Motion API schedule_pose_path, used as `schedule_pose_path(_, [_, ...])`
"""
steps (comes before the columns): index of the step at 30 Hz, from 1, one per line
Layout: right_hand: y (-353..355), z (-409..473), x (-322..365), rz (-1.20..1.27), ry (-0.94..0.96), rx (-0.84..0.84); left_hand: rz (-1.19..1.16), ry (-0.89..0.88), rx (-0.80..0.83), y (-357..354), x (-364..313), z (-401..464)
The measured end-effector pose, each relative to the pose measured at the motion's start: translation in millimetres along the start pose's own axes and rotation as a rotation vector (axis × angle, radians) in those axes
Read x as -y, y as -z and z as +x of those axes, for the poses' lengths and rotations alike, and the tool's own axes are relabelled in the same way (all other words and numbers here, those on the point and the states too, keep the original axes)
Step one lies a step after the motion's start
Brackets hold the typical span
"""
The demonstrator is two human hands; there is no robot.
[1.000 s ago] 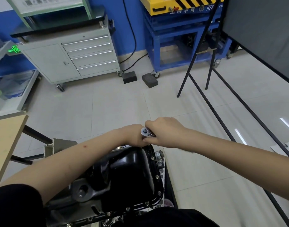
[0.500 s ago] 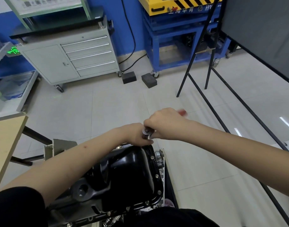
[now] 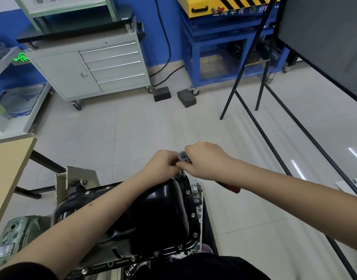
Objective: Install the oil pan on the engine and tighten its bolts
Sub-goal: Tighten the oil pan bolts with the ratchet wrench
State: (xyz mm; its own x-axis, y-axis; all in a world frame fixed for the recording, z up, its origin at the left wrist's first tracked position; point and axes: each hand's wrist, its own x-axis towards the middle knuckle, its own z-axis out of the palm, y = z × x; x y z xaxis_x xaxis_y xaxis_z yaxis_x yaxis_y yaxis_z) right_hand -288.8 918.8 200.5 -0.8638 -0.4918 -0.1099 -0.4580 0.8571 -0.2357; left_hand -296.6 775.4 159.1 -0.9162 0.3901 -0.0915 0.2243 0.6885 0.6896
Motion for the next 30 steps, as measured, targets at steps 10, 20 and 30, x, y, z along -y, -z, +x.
schedule_pose_path(10, [12,3,-7,-0.253,0.247,0.058,-0.142,0.033,0.158,7,6,-3])
schedule_pose_path(20, [10,7,-18,-0.471,0.511,-0.007,-0.057,0.027,0.154,2,3,1])
schedule_pose_path(30, [-3,-6,-5,-0.107,0.081,0.057,-0.166,0.078,0.167,4,7,-1])
